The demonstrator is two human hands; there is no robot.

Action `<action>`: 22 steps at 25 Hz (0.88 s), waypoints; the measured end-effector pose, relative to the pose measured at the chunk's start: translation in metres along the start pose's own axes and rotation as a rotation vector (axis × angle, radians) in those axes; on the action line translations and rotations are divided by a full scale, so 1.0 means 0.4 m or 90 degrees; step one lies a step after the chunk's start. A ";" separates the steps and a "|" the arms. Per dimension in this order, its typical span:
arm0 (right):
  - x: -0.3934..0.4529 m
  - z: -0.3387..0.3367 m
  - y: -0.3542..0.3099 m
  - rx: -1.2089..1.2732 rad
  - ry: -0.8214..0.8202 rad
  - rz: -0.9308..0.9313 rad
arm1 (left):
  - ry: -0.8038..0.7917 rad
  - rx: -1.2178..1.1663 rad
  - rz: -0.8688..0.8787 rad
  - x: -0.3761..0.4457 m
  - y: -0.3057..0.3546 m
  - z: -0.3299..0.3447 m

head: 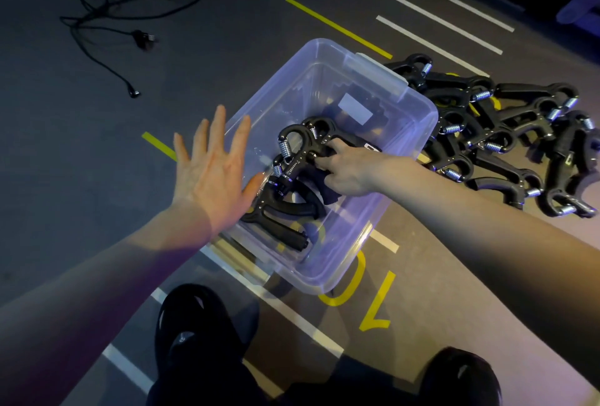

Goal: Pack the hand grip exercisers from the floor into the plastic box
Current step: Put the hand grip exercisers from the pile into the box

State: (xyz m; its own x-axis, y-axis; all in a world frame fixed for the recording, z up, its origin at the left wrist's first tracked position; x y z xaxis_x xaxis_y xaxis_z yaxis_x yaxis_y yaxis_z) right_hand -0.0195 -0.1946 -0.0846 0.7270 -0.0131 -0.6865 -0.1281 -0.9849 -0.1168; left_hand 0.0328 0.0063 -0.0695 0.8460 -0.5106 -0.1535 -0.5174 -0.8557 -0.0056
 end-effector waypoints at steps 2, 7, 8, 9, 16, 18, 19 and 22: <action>0.041 0.003 -0.009 -0.014 -0.054 0.018 | -0.004 -0.042 0.004 -0.003 -0.002 0.001; 0.073 0.019 -0.026 -0.052 -0.136 0.044 | 0.020 -0.073 0.007 -0.002 -0.004 0.005; 0.065 0.024 -0.032 -0.073 -0.147 0.055 | 0.026 -0.075 0.010 -0.004 -0.006 0.006; 0.054 0.025 -0.037 -0.096 -0.158 0.061 | 0.032 -0.076 0.014 -0.005 -0.007 0.008; 0.013 0.018 -0.060 -0.106 -0.212 0.079 | 0.041 -0.091 0.024 -0.008 -0.011 0.013; 0.017 0.030 -0.059 -0.097 -0.209 0.093 | 0.041 -0.090 0.023 -0.007 -0.009 0.012; 0.017 0.036 -0.058 -0.094 -0.208 0.095 | 0.038 -0.090 0.022 -0.006 -0.009 0.012; 0.014 0.049 -0.055 -0.082 -0.210 0.096 | 0.035 -0.088 0.019 -0.007 -0.010 0.010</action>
State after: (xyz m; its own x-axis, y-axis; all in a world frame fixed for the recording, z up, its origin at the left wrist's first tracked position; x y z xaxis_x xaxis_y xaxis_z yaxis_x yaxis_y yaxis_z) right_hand -0.0258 -0.1696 -0.0998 0.4475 -0.1231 -0.8858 -0.1157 -0.9901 0.0791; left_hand 0.0322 0.0115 -0.0729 0.8384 -0.5364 -0.0972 -0.5228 -0.8417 0.1351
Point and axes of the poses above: each hand's wrist, its own x-axis towards the middle knuckle, its own z-axis out of the palm, y = z × x, the point moved 1 cm from there along x, towards the middle knuckle, and after that the axes turned 4 degrees about -z, right-handed, at the moved point
